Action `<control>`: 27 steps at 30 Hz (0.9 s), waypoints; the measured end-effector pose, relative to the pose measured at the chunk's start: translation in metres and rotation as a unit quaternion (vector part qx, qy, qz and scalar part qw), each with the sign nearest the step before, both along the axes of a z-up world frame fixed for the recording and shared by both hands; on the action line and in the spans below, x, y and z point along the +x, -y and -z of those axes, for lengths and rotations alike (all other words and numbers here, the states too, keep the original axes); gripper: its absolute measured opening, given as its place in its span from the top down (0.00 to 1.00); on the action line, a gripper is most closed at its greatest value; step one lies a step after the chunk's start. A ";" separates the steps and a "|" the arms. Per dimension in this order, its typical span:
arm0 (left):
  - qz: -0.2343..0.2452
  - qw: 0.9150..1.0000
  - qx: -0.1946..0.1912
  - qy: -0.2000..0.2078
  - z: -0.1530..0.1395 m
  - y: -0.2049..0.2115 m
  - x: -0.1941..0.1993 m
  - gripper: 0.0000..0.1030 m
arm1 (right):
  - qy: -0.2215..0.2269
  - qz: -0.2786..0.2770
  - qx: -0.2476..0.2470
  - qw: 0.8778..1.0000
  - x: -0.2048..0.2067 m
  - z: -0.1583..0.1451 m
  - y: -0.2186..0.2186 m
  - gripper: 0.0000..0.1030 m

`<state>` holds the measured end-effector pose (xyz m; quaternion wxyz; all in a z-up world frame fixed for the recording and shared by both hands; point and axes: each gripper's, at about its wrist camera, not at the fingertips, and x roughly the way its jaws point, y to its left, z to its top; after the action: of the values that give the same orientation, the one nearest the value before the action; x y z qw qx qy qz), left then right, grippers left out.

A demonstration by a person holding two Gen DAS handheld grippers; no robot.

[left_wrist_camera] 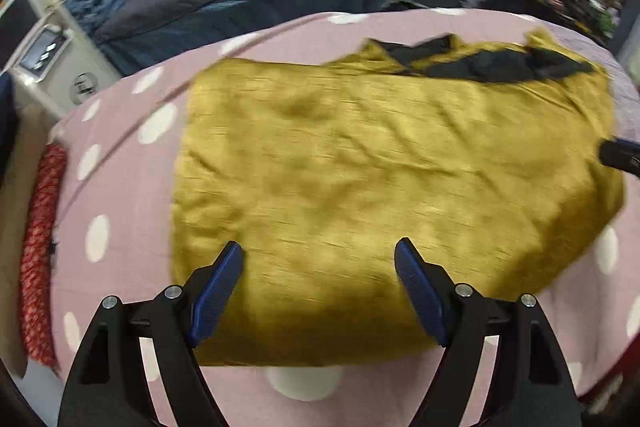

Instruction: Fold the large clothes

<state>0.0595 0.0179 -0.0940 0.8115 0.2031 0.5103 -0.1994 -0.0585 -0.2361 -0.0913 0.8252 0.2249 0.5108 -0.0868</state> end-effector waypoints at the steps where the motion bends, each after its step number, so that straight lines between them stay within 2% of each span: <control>1: -0.018 1.000 -0.009 0.002 -0.003 -0.007 0.007 0.26 | 0.002 -0.001 0.006 1.000 0.002 -0.001 -0.001 0.31; 4: -0.052 0.998 -0.044 -0.007 -0.010 -0.025 0.026 0.21 | 0.007 -0.011 0.003 1.000 0.008 -0.006 -0.008 0.31; 6: -0.045 0.998 -0.039 -0.016 -0.005 -0.025 0.035 0.21 | 0.005 -0.020 -0.003 1.000 0.011 -0.006 -0.014 0.31; 8: -0.017 0.999 -0.039 -0.020 -0.003 -0.017 0.040 0.23 | 0.000 -0.024 -0.006 1.000 0.012 -0.004 -0.019 0.31; 10: 0.036 0.998 -0.035 -0.036 0.003 0.000 0.042 0.30 | -0.007 -0.024 -0.003 1.000 0.012 -0.001 -0.020 0.31; 11: 0.054 0.998 -0.021 -0.039 0.008 0.009 0.042 0.39 | -0.009 -0.023 -0.002 1.000 0.012 0.000 -0.020 0.31; 13: 0.070 0.997 0.003 -0.043 0.017 0.019 0.048 0.66 | -0.011 -0.020 -0.001 1.000 0.011 -0.001 -0.018 0.31; 14: 0.070 0.996 0.007 -0.049 0.021 0.020 0.053 0.88 | -0.011 -0.019 -0.003 1.000 0.010 -0.002 -0.018 0.31; 15: 0.069 0.996 -0.002 -0.057 0.021 0.020 0.061 0.92 | -0.012 -0.017 -0.005 1.000 0.009 -0.003 -0.017 0.31; 19: 0.035 0.997 -0.057 -0.035 -0.009 0.005 0.090 0.96 | -0.012 -0.003 -0.014 1.000 0.003 -0.008 -0.010 0.31; 22: -0.023 0.997 -0.074 -0.012 -0.030 -0.021 0.127 0.96 | -0.011 0.002 -0.027 1.000 0.000 -0.011 -0.006 0.31; 25: -0.074 0.993 -0.089 -0.024 -0.025 -0.047 0.159 0.96 | -0.011 -0.003 -0.039 0.999 0.003 -0.012 -0.007 0.31; 27: -0.078 0.991 -0.097 -0.053 -0.010 -0.051 0.172 0.96 | -0.012 -0.015 -0.047 0.999 0.010 -0.011 -0.011 0.31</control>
<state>0.2312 0.0691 -0.0844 0.8123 0.0717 0.5451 -0.1947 -0.0481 -0.2250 -0.0798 0.8296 0.1772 0.5196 -0.1013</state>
